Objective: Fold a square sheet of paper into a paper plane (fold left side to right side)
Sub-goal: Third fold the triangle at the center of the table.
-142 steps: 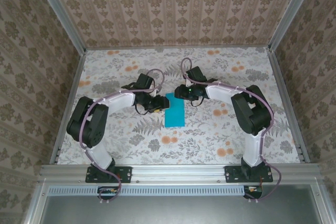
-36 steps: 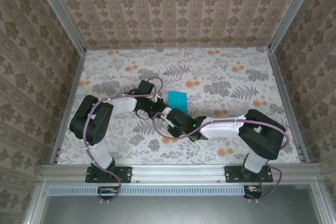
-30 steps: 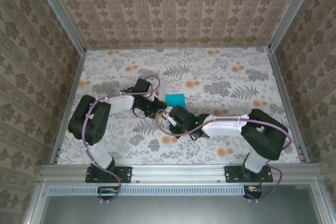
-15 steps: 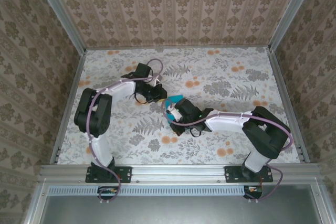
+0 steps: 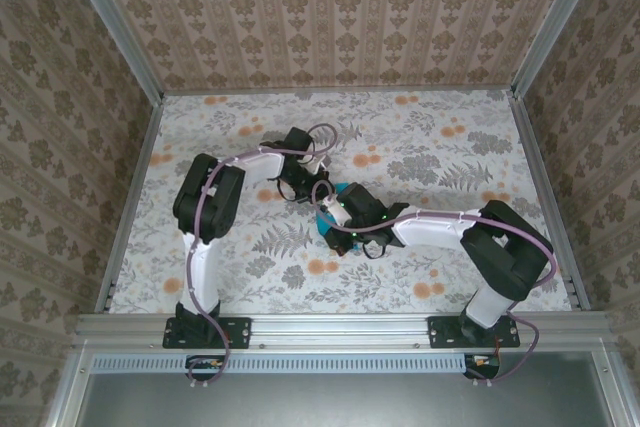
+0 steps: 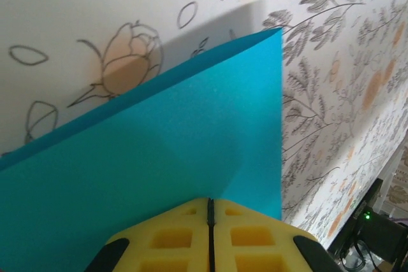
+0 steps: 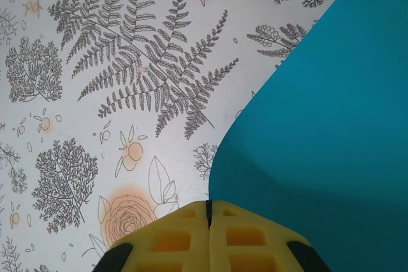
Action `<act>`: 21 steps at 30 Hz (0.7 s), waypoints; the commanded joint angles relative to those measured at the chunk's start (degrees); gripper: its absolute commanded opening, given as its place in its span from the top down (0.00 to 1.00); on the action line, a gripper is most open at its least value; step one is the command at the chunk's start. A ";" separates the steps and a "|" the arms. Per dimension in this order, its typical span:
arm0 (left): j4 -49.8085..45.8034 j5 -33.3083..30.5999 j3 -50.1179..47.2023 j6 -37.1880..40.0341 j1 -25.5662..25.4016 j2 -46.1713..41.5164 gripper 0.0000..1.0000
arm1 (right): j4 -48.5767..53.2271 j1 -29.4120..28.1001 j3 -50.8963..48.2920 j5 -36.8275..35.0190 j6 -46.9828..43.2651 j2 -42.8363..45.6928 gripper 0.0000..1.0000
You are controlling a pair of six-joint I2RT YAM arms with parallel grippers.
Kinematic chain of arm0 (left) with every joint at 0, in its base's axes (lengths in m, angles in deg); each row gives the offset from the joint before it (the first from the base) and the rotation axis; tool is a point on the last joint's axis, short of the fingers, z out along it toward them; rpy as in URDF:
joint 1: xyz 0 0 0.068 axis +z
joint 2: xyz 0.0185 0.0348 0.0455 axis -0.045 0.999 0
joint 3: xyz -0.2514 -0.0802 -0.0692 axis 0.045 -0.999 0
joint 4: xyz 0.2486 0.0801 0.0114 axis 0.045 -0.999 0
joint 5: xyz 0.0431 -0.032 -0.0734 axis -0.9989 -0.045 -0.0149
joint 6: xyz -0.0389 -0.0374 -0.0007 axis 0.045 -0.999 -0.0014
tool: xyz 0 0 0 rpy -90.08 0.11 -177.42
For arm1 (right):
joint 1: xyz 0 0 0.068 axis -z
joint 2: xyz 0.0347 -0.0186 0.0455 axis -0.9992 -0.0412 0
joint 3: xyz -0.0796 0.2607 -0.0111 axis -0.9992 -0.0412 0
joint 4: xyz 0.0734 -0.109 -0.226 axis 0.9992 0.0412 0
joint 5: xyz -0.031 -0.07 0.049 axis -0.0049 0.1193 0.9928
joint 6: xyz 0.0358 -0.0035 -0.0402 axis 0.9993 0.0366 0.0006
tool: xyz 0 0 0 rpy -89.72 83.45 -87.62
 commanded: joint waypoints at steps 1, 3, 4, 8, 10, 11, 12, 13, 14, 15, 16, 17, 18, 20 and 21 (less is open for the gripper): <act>-2.73 -0.82 1.50 2.77 -0.36 2.05 0.92 | 0.37 0.83 1.01 0.80 1.11 -0.54 1.00; -3.01 -1.26 1.50 3.12 -0.50 2.64 0.93 | 1.20 1.09 1.25 -0.19 1.11 -0.61 1.00; -3.09 -1.46 1.51 3.38 -0.61 3.01 0.93 | 1.65 1.21 1.34 -0.69 0.96 -0.60 1.00; -4.02 -2.83 1.77 4.21 -0.98 3.96 0.94 | 3.12 1.76 1.72 -3.37 1.00 -0.58 1.00; -4.16 -3.05 1.77 4.28 -1.15 4.15 0.94 | 4.43 2.14 2.21 -5.33 1.11 -0.59 1.00; -4.16 -3.21 1.78 4.28 -1.23 4.21 0.94 | 5.00 2.35 2.36 -6.38 1.18 -0.58 1.00; -4.16 -3.37 1.78 4.34 -1.25 4.30 0.95 | 5.61 2.58 2.65 -7.39 1.27 -0.62 1.00; -4.16 -3.38 1.78 4.36 -1.34 4.32 0.95 | 6.15 2.89 2.77 -8.18 1.28 -0.64 1.00; -4.20 -3.40 1.78 4.28 -1.34 4.39 0.95 | 6.61 3.02 2.91 -9.13 1.31 -0.65 1.00; -4.17 -3.40 1.86 4.27 -1.42 4.41 0.95 | 7.13 3.29 3.05 -9.93 1.32 -0.62 1.00; -4.16 -3.38 1.86 4.31 -1.43 4.45 0.95 | 7.49 3.41 3.08 -10.69 1.33 -0.67 1.00; -4.23 -3.40 1.86 4.28 -1.47 4.50 0.95 | 7.74 3.55 3.06 -11.31 1.45 -0.62 1.00; -4.20 -3.48 1.87 4.26 -1.43 4.49 0.95 | 7.97 3.79 3.15 -11.82 1.55 -0.67 1.00; -4.24 -3.44 2.01 4.34 -1.51 4.48 0.95 | 8.21 4.03 3.23 -12.58 1.75 -0.76 1.00; -4.24 -3.40 2.03 4.18 -1.51 4.50 0.95 | 8.29 4.19 3.23 -12.98 1.86 -0.84 1.00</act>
